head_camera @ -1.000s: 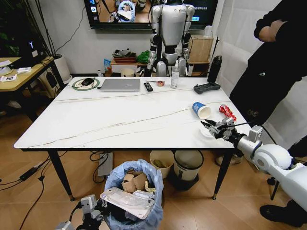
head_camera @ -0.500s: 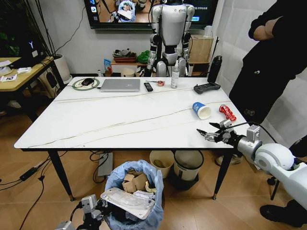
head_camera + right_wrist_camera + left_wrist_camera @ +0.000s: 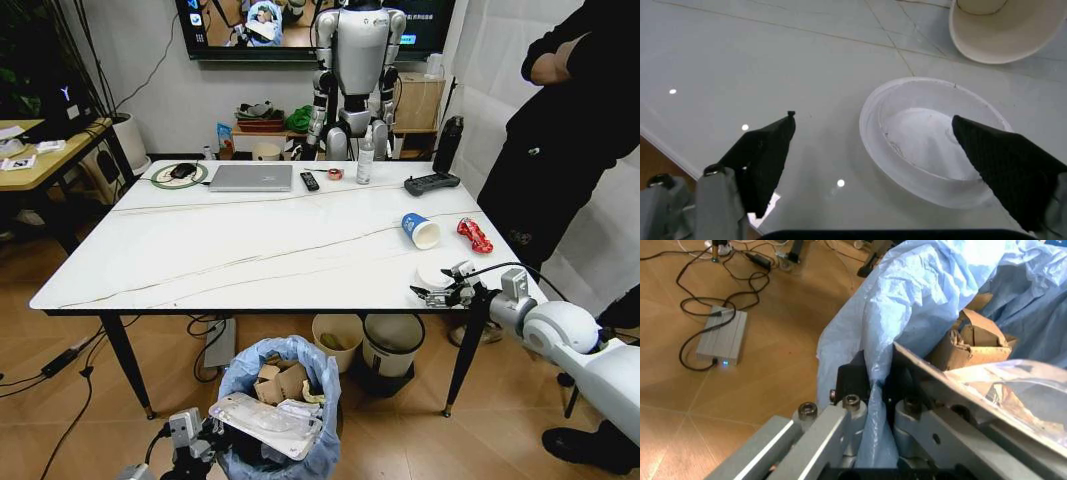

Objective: Pick up the trash bin and place the trash from the table into it.

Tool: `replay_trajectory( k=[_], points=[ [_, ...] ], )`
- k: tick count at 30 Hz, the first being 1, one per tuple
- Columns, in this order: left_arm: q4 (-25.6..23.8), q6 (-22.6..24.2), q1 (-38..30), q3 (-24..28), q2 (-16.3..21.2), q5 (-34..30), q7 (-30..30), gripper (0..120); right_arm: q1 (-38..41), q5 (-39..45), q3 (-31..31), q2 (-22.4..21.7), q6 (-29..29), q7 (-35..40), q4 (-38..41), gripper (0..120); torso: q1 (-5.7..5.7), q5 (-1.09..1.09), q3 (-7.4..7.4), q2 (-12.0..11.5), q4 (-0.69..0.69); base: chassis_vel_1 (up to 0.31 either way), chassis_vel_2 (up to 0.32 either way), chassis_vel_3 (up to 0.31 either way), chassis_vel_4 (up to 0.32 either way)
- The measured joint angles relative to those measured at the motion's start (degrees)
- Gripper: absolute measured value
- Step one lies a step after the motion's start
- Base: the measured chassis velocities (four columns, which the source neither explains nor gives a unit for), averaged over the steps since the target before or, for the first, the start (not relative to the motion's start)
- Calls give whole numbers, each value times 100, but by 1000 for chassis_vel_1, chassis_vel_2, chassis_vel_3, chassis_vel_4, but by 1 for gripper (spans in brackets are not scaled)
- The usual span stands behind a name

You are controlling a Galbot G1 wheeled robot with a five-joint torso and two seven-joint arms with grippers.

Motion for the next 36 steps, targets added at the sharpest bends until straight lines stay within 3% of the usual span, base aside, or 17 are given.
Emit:
replay_trajectory(
  k=[9,15,25,32,36],
  points=[
    [-4,-9,9,-1,-22,16,5,0,174,-65,-156,48,60,-61,-229,57,0,-1,0,0,0,0,0,0,0],
    [18,-11,-18,3,-28,11,5,0,216,-122,-214,28,109,-119,-354,31,0,-1,0,0,0,0,0,0,0],
    [40,-6,-56,6,-7,-21,-1,0,147,-132,-168,-17,128,-141,-343,1,0,-1,0,0,0,0,0,0,0],
    [41,1,-49,19,2,-23,-4,0,-42,-123,10,-5,254,-204,-261,0,0,0,0,0,0,0,0,0,0],
    [40,2,-38,27,13,-20,-4,0,-268,203,455,4,558,-406,89,0,1,0,0,0,0,0,0,0,0]
  ],
)
